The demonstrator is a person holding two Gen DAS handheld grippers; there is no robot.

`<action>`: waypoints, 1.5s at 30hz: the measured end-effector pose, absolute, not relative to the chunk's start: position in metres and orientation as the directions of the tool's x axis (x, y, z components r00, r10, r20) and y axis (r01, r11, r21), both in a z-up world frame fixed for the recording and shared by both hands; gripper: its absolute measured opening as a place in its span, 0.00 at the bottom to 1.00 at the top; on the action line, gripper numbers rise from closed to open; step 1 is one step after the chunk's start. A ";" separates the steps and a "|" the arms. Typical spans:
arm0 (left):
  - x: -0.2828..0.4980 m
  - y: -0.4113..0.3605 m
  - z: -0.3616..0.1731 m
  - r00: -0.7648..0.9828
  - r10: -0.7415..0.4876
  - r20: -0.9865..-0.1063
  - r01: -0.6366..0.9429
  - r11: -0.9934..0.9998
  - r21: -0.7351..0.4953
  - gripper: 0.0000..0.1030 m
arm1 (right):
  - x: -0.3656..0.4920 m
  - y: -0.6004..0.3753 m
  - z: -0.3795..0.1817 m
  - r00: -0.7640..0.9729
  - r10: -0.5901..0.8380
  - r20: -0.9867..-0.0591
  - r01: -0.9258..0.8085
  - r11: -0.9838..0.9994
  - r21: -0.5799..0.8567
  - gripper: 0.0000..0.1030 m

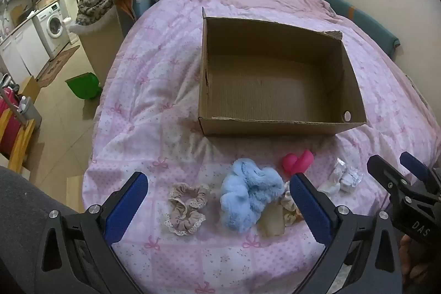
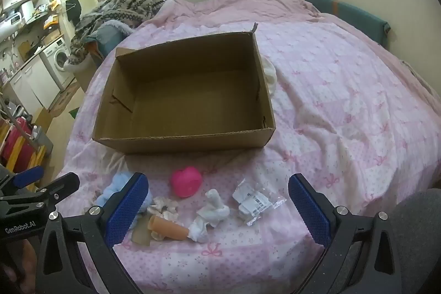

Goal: Organize soft objects

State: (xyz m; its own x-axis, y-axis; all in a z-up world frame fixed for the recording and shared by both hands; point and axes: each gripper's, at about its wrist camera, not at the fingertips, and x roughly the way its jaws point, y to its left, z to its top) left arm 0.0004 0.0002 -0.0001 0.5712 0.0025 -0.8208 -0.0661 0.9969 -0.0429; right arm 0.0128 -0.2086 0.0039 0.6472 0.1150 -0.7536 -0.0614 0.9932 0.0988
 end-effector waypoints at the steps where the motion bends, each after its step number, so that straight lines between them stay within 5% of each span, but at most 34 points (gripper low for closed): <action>1: 0.001 0.001 0.000 0.572 0.001 -0.820 -0.066 0.997 -0.044 1.00 | 0.013 -0.209 0.004 0.648 0.114 -0.753 -0.062 0.993 0.097 1.00; 45: 0.001 0.004 -0.002 0.569 -0.005 -0.823 -0.078 0.995 -0.060 1.00 | 0.014 -0.210 0.003 0.645 0.111 -0.756 -0.053 0.994 0.101 1.00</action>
